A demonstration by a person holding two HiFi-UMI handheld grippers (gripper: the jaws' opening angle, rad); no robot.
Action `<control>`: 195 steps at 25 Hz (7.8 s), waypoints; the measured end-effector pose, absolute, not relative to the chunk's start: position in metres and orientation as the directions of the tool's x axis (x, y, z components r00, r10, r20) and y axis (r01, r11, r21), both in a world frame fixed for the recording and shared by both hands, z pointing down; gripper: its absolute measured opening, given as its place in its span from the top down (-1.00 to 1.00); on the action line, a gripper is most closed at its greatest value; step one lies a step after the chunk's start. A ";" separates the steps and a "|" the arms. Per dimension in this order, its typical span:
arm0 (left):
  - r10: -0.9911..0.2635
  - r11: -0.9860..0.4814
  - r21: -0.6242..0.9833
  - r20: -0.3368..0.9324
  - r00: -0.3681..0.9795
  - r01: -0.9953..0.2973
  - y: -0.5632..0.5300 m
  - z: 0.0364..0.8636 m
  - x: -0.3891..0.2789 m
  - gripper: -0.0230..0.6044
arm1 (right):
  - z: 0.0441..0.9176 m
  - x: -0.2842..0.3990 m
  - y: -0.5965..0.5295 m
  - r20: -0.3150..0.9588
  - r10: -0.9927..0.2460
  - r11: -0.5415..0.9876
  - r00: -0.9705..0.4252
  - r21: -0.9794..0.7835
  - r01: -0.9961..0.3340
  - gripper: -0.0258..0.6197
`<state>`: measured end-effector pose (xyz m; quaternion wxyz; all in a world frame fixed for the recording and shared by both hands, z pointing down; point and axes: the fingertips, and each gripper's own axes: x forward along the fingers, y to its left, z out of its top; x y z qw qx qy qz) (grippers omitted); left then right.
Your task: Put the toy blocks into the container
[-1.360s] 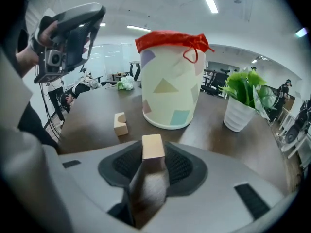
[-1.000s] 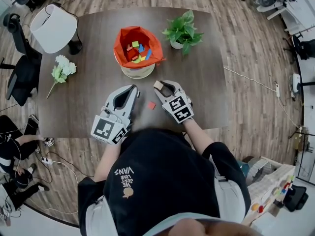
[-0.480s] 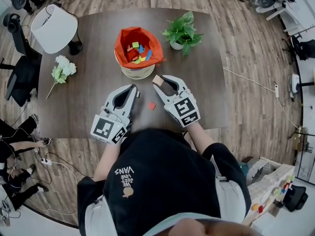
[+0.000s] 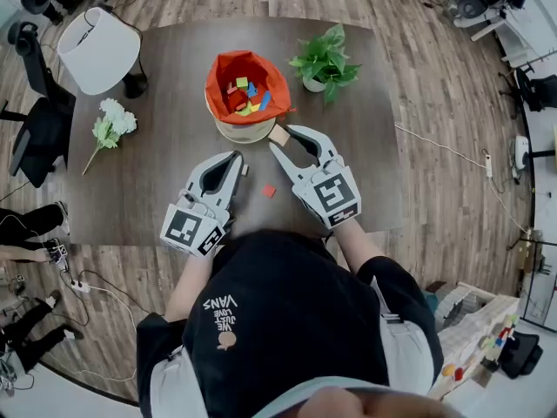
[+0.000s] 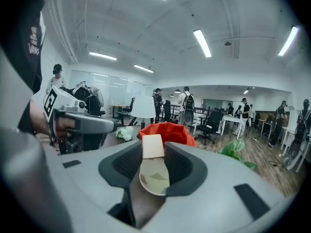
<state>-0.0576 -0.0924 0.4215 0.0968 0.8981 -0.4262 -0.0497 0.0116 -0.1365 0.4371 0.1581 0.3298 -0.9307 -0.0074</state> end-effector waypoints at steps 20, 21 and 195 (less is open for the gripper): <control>-0.788 -0.598 0.222 0.016 0.616 -0.770 -0.091 0.427 -0.061 0.89 | 0.432 -0.016 -0.179 0.298 -0.595 0.801 -0.747 0.143 -0.581 0.45; -0.789 -0.596 0.223 0.017 0.615 -0.771 -0.091 0.428 -0.061 0.89 | 0.434 -0.018 -0.182 0.303 -0.592 0.803 -0.747 0.142 -0.579 0.45; -0.871 -0.484 0.181 -0.004 0.492 -0.856 -0.059 0.412 -0.108 0.89 | 0.503 -0.066 -0.104 0.374 -0.433 0.889 -0.820 0.027 -0.457 0.87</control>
